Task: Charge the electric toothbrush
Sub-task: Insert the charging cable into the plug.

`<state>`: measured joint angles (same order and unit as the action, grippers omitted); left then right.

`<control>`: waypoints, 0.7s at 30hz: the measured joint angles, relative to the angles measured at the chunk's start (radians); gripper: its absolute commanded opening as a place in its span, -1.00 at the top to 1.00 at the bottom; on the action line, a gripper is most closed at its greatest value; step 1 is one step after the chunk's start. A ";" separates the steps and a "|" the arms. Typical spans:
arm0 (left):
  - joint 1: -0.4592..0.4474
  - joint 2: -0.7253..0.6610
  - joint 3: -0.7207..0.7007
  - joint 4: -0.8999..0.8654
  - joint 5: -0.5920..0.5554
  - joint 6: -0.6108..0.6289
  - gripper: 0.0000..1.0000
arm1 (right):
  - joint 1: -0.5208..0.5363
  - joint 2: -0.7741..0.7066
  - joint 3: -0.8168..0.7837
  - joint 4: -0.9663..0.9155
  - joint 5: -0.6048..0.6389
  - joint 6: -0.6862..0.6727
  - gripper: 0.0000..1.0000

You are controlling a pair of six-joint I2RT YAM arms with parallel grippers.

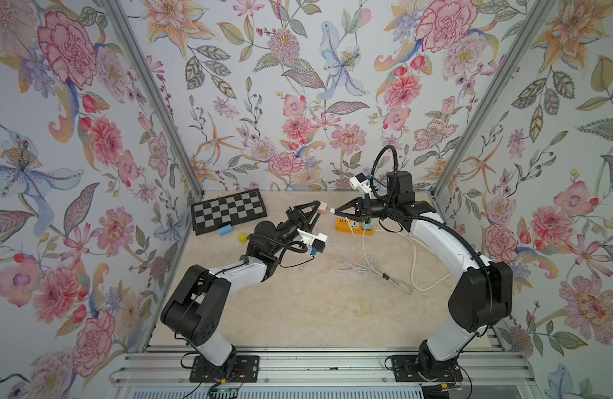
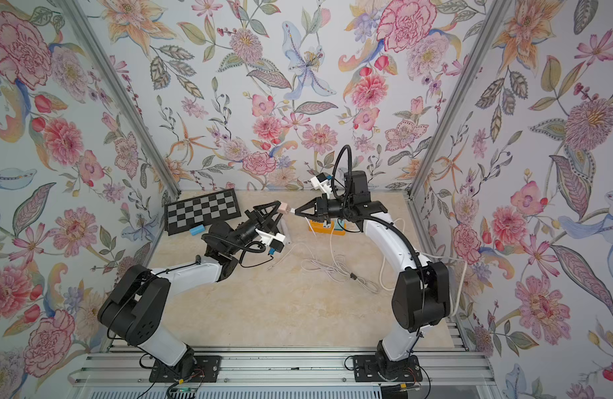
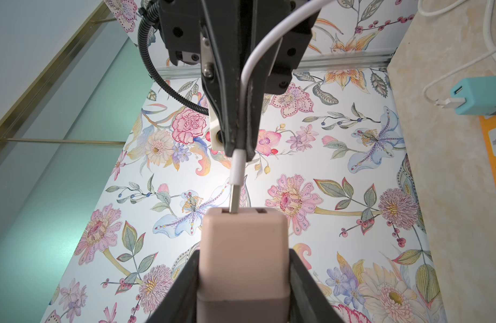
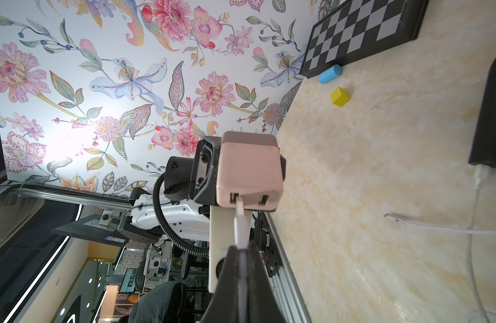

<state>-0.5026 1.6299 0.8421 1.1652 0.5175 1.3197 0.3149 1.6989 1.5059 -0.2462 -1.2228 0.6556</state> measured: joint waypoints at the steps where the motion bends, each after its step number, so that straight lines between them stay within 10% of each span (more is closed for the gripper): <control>1: -0.001 0.000 0.000 0.000 0.000 0.000 0.38 | 0.000 0.002 0.001 -0.001 0.000 0.001 1.00; 21: -0.005 0.060 0.061 0.002 0.033 -0.001 0.44 | -0.010 0.024 0.038 -0.012 0.004 0.049 1.00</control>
<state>-0.5072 1.6901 0.9035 1.1671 0.5507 1.3190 0.3050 1.7233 1.5436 -0.2584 -1.2186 0.7044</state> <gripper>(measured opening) 0.442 0.075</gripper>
